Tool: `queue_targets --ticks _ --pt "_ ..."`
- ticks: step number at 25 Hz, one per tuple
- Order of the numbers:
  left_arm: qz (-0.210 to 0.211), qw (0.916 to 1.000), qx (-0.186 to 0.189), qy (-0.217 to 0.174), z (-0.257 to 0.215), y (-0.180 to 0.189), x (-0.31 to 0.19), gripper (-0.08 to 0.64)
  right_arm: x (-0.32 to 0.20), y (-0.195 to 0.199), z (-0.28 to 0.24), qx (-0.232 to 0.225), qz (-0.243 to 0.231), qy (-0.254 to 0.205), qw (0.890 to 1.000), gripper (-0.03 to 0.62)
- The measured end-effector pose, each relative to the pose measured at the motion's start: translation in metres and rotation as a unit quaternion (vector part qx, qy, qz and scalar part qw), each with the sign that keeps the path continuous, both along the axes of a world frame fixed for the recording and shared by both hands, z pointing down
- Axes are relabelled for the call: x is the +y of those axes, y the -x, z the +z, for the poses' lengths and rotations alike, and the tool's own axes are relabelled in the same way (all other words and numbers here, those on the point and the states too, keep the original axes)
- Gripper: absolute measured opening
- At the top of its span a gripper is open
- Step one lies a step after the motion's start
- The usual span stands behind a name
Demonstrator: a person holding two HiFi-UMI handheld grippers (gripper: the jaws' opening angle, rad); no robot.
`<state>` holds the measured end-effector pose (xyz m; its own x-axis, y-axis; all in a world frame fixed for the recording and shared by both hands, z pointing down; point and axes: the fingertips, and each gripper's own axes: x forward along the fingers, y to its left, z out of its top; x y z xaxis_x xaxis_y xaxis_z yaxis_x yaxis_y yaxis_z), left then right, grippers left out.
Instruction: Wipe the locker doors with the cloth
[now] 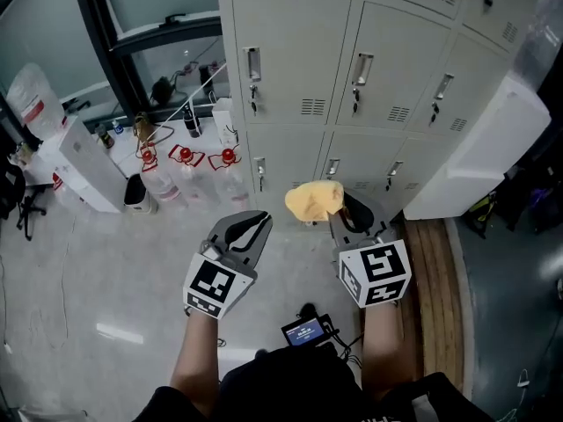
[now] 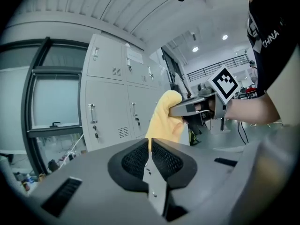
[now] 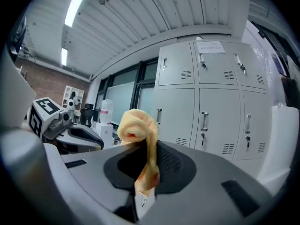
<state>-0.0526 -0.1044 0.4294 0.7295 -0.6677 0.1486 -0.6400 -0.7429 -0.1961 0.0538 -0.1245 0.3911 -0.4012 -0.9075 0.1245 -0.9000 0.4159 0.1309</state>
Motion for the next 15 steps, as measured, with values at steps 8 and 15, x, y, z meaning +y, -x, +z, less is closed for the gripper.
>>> queue_targets --ticks 8,15 --pt "-0.016 0.9974 0.069 0.014 0.019 0.06 0.101 0.035 0.11 0.042 0.029 -0.009 0.022 0.043 0.999 0.067" --pt "-0.025 0.9971 0.071 0.002 0.011 0.045 0.144 0.035 0.161 0.02 0.019 -0.038 0.041 0.036 0.998 0.067"
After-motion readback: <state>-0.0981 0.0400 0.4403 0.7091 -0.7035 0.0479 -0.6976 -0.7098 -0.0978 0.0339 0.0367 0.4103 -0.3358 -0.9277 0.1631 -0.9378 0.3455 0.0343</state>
